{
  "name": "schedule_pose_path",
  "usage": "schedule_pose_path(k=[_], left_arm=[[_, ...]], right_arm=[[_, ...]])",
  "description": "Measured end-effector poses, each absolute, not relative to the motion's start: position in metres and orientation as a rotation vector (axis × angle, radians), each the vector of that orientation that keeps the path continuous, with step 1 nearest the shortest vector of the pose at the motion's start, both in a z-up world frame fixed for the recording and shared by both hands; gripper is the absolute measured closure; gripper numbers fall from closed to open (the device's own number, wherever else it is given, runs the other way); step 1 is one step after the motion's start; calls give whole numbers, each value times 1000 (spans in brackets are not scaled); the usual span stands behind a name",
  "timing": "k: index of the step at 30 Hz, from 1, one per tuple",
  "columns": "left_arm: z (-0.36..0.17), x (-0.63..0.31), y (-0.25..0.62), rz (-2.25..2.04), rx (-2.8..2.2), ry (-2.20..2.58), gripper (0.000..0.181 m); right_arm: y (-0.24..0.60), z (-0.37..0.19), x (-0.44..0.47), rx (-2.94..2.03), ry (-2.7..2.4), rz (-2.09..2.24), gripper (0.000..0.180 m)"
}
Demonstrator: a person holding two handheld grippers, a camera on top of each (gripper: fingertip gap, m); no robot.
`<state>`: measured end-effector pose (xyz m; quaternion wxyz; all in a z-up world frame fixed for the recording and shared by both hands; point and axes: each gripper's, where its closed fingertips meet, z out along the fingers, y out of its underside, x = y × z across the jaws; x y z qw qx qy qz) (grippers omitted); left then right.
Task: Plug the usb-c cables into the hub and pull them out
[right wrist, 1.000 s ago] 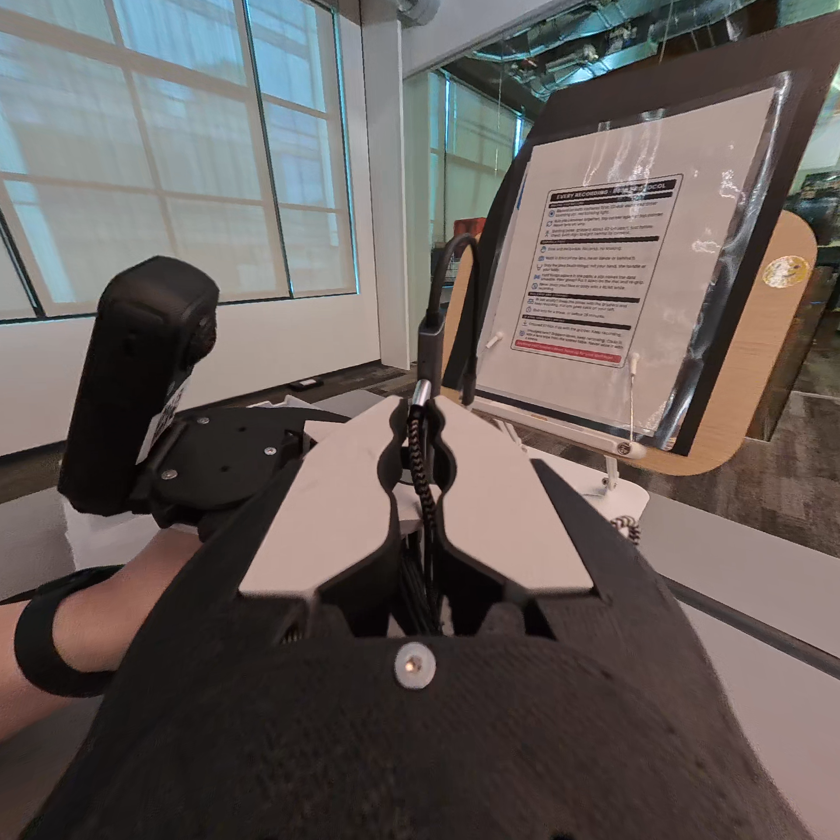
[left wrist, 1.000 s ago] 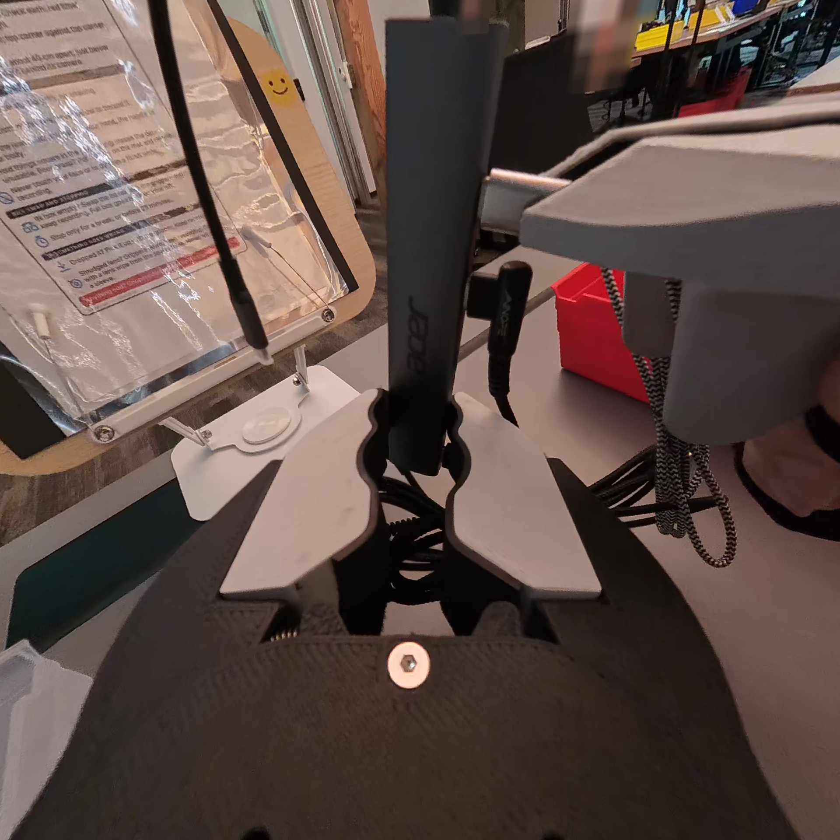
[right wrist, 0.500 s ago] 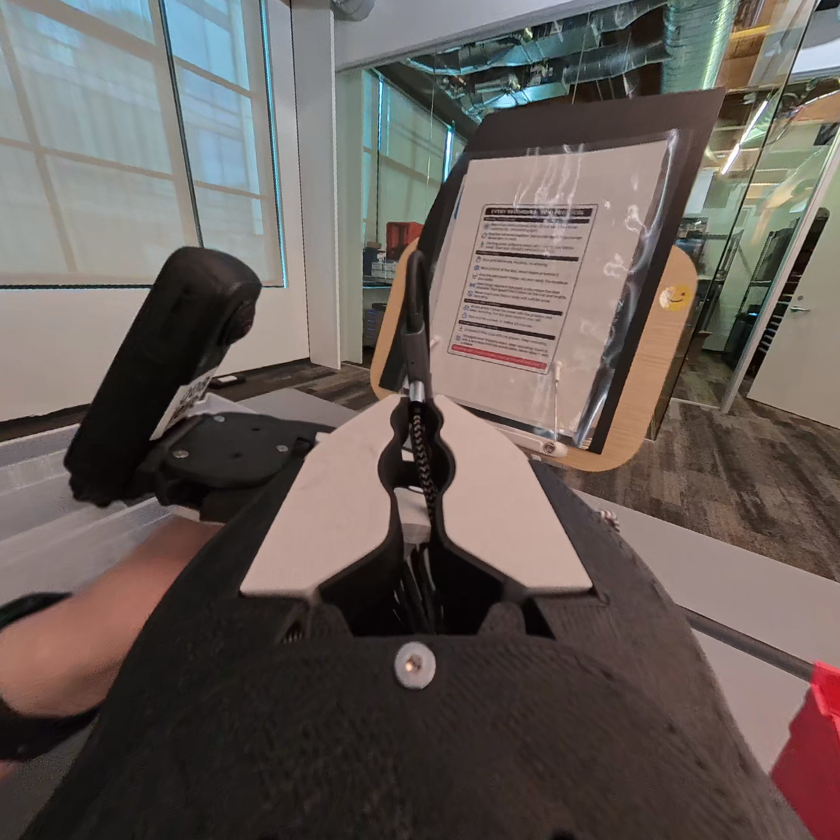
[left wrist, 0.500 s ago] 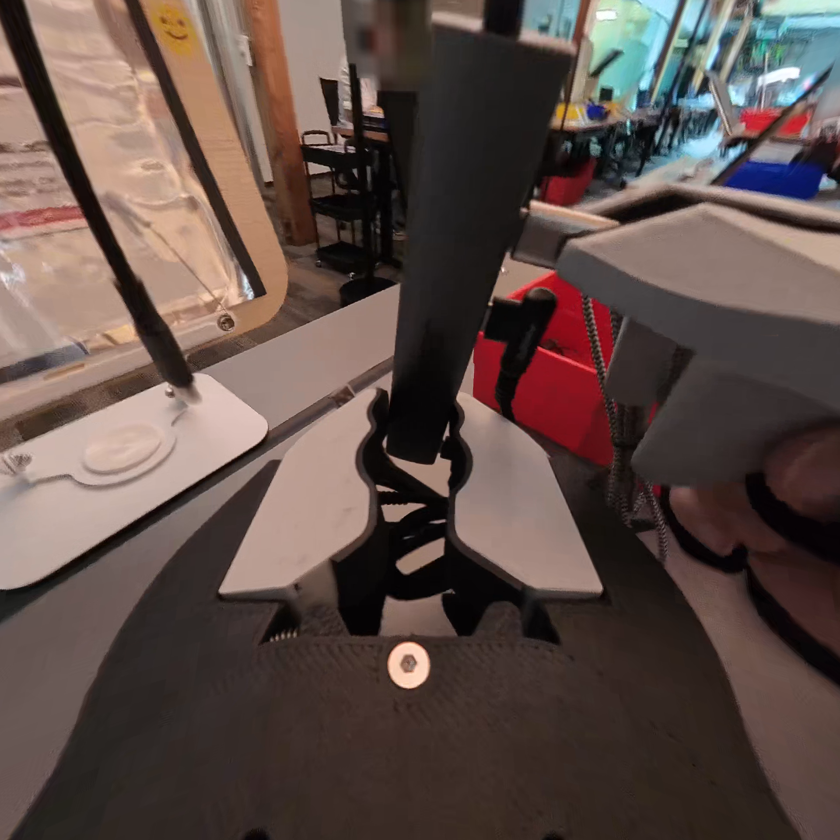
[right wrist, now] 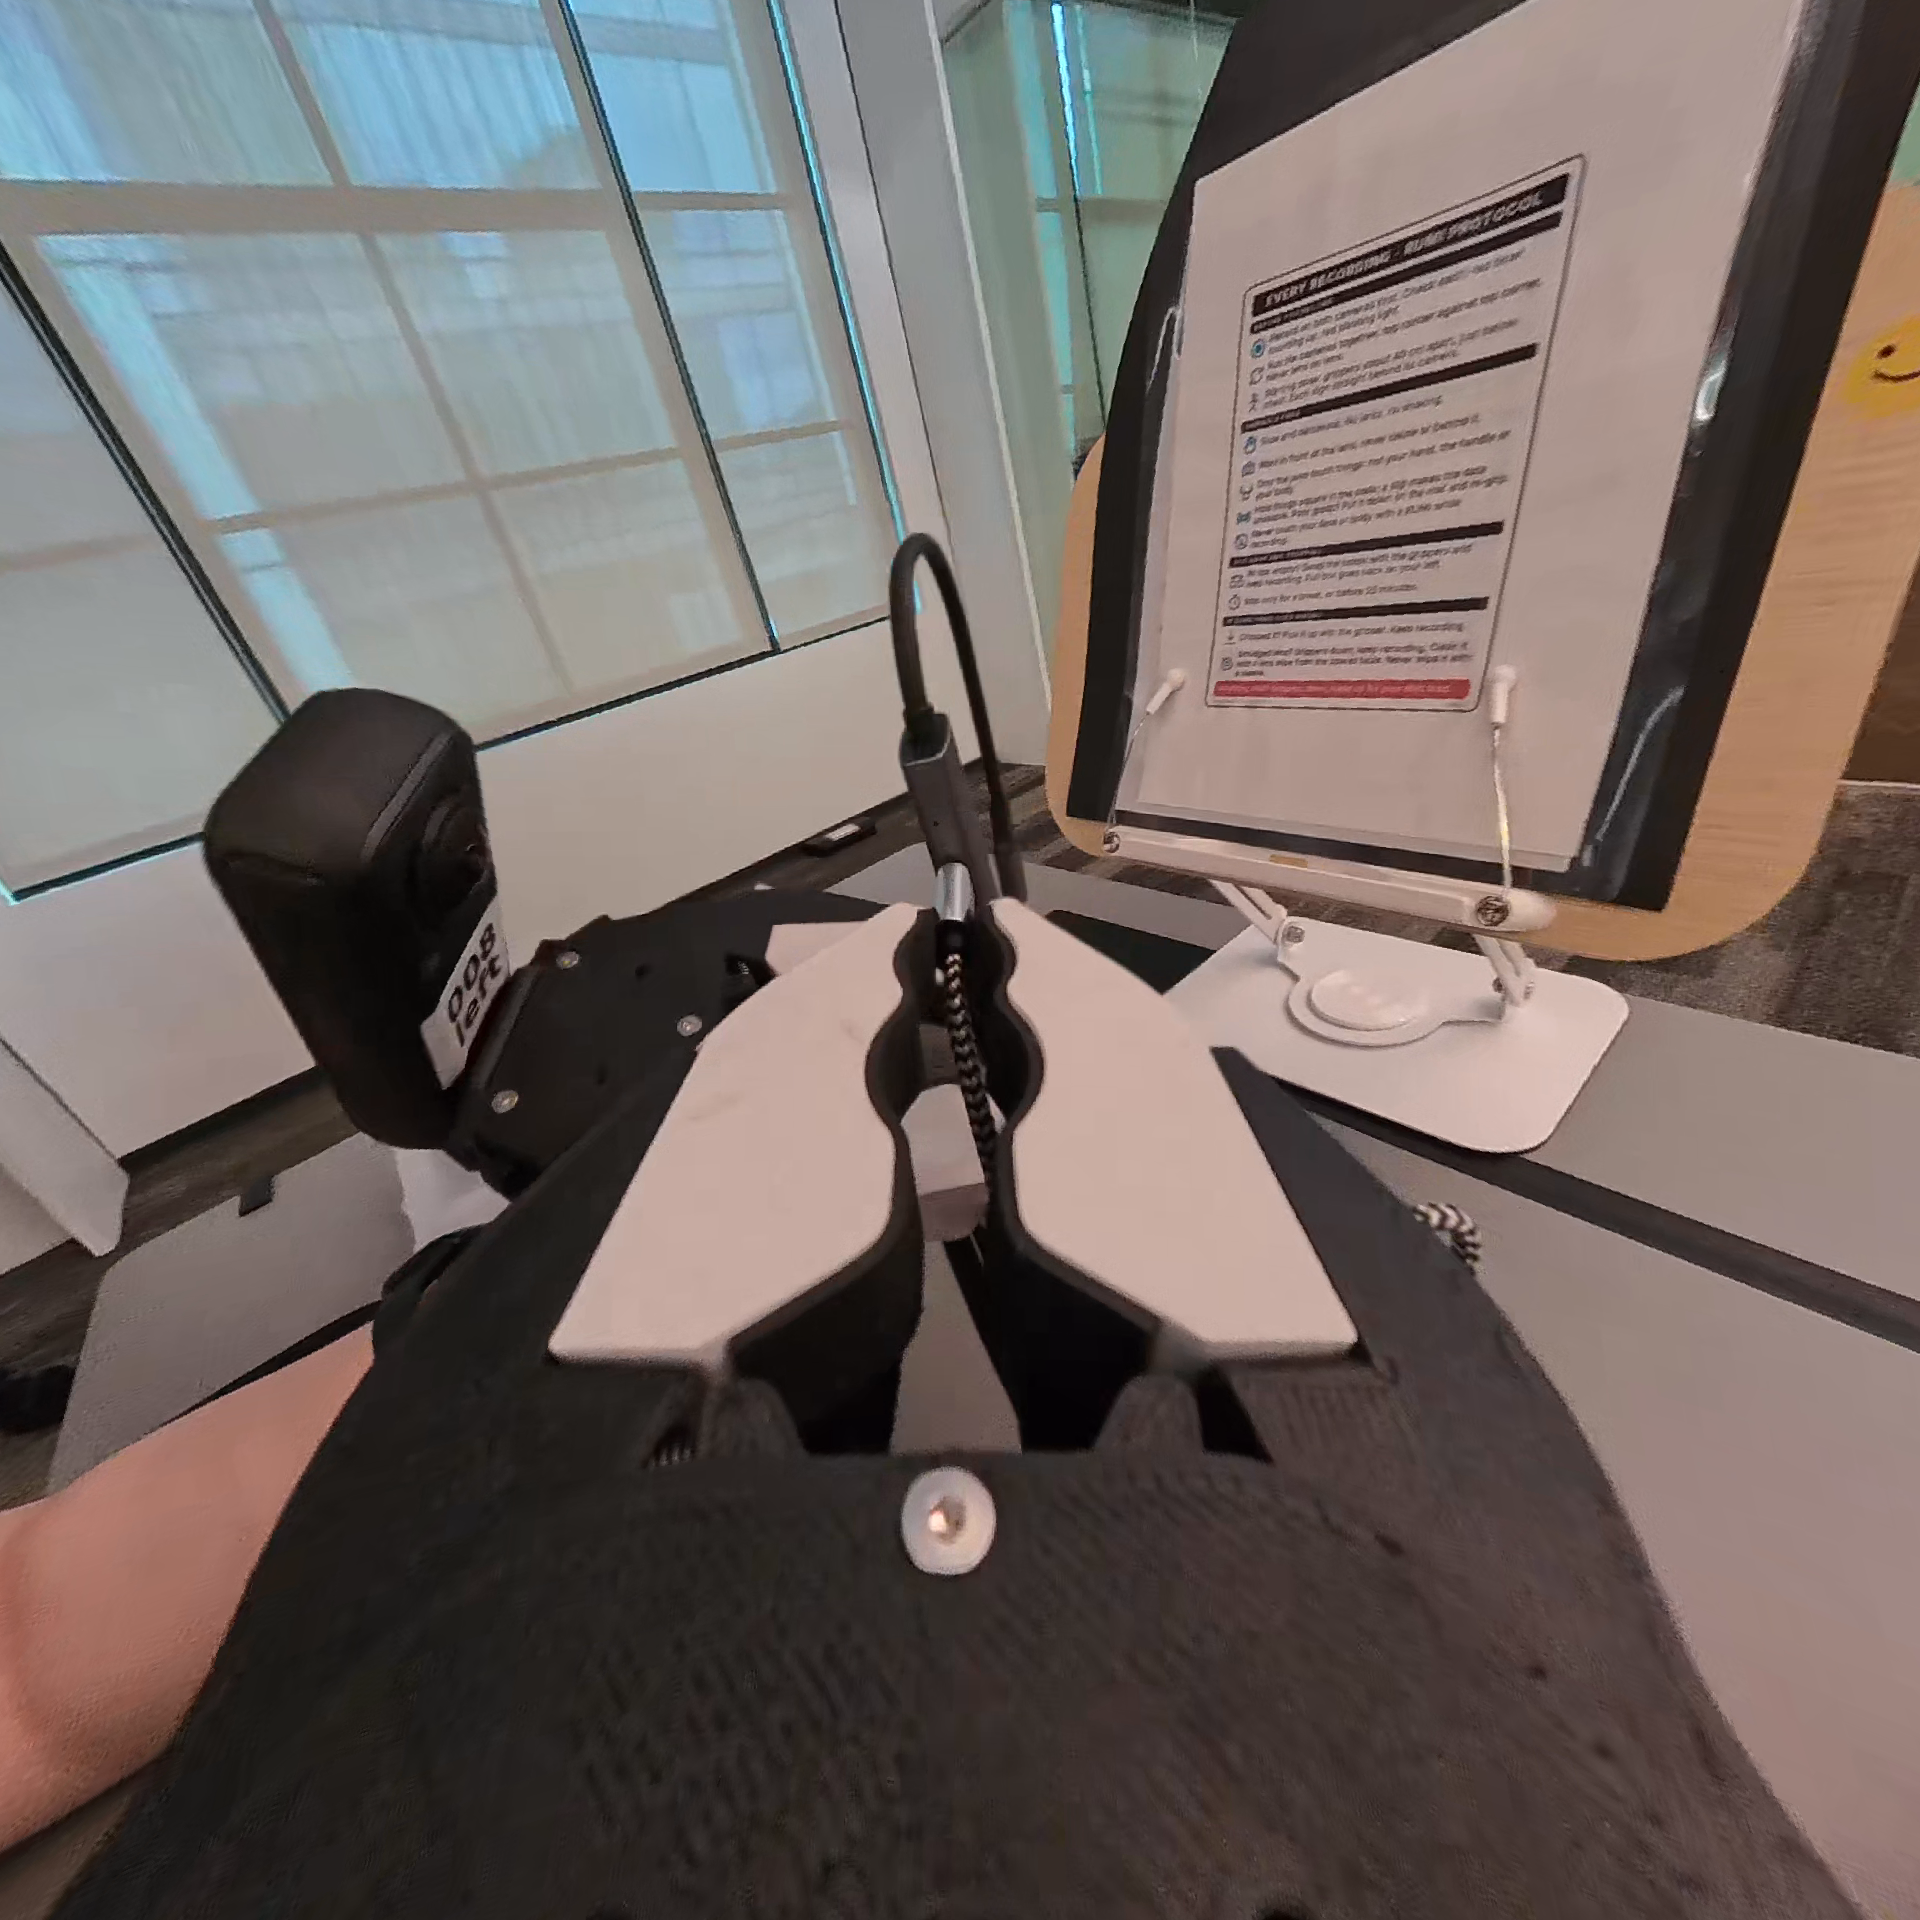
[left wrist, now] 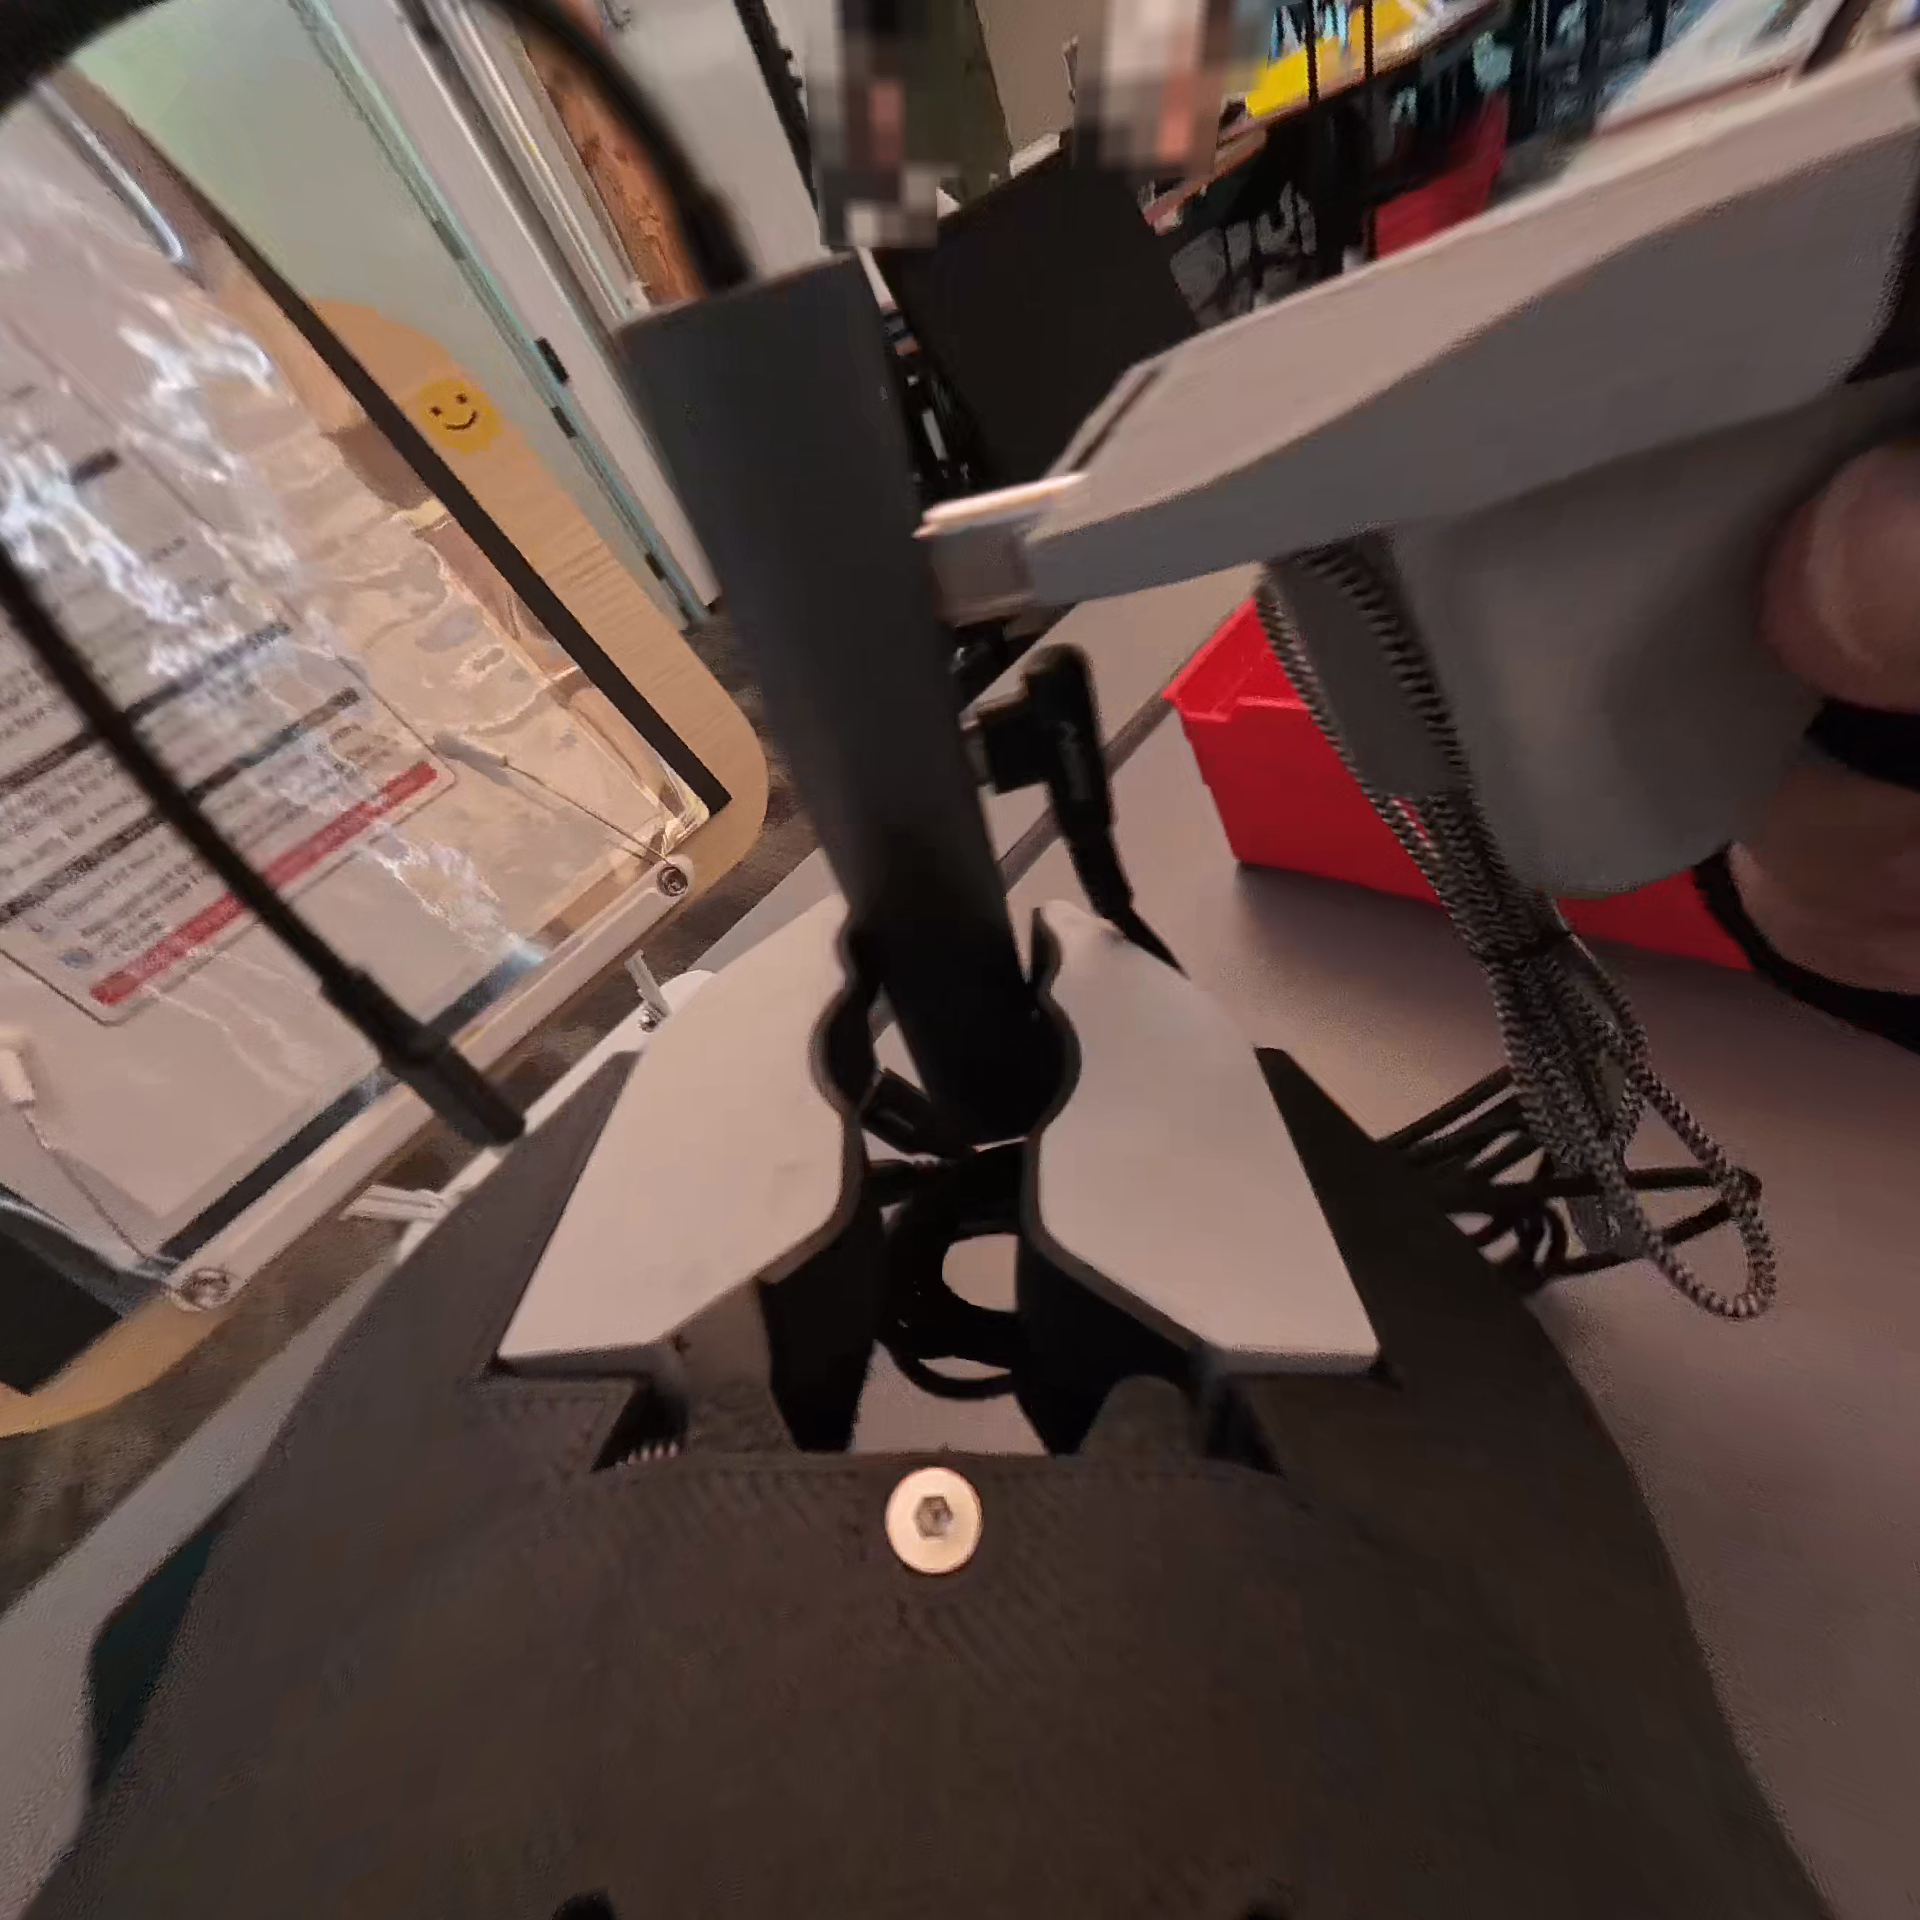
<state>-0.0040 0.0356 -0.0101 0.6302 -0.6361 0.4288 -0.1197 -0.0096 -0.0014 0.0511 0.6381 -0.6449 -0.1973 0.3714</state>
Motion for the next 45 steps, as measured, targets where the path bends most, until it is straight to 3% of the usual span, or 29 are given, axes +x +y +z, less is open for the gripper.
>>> schedule_pose_path(k=[6,21,45], left_arm=[[-8,-8,39,-502,-1570,869,158],[-5,-8,38,-601,-1582,832,156],[7,-12,29,-548,-1573,880,156]], right_arm=[[0,52,-8,-1420,-472,721,173],[-6,54,-16,-1332,-454,594,173],[-16,64,-12,-1273,-429,648,173]])
